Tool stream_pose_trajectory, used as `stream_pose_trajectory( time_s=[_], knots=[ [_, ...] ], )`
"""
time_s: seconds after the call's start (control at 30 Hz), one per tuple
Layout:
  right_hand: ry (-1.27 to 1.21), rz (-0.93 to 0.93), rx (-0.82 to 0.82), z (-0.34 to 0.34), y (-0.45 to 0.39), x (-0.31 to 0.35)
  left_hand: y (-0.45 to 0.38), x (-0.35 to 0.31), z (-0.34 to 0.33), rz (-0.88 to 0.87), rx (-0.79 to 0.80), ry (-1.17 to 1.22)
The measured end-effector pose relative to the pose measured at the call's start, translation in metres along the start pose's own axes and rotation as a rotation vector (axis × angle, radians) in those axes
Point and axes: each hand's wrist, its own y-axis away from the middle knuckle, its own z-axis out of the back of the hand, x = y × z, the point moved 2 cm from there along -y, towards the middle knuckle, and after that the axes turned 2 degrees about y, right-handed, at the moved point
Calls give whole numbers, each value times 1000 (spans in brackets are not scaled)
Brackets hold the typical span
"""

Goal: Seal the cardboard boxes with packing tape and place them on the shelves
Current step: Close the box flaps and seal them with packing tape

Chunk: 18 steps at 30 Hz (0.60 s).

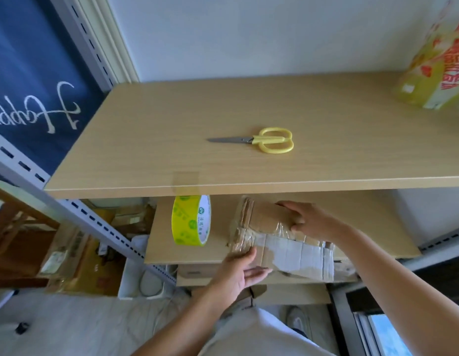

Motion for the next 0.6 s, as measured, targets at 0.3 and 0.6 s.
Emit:
stream_pose_trajectory(
  time_s=[0.3,0.6],
  knots=[
    [290,-229,-196,-27,-9,-5,-7,-36,13,-559,-432,-1173],
    [-310,-646,-441,-33,32,-32,-32,-47,-1,-438,-403,-1157]
  ],
)
